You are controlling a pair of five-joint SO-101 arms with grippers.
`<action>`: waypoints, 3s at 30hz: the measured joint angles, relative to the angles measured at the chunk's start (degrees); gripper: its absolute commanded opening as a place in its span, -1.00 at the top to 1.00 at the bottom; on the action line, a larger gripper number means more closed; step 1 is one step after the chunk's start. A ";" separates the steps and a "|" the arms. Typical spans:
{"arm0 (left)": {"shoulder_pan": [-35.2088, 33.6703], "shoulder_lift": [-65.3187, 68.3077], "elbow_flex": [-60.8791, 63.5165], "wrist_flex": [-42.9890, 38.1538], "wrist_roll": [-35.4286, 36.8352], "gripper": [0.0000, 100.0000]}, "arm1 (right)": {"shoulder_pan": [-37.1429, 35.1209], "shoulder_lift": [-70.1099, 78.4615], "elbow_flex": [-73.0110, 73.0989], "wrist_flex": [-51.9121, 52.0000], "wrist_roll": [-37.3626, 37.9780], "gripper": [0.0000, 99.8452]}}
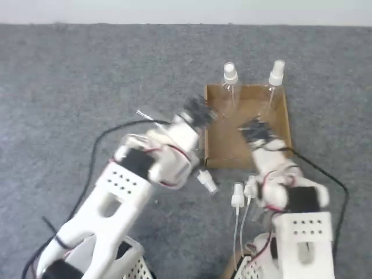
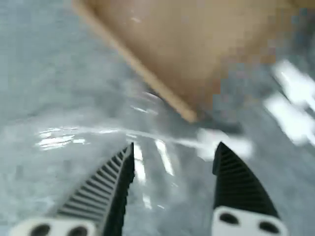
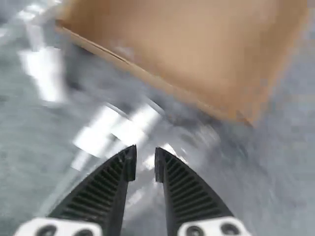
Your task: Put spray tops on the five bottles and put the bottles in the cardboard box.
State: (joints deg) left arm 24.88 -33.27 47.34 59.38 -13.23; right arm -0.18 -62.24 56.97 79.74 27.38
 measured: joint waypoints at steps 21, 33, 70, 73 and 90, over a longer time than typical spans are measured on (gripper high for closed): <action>7.03 19.96 0.00 -8.35 -16.97 0.52 | 18.37 0.00 8.62 -2.55 10.37 0.95; 7.21 26.20 0.00 -11.69 -17.05 0.67 | 18.29 0.00 8.62 -2.55 10.55 0.95; 6.24 19.78 0.35 -6.33 -14.68 0.68 | 18.29 0.00 8.62 -2.55 10.55 0.95; 6.15 24.97 0.35 -9.05 -14.77 0.76 | 18.29 0.00 8.62 -2.55 10.55 0.95; 7.03 14.86 0.35 -0.53 -14.95 0.98 | 18.29 0.00 8.62 -2.55 10.55 0.95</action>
State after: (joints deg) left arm 31.91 -18.42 47.69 58.86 -28.18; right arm 18.11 -62.24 65.58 77.19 37.93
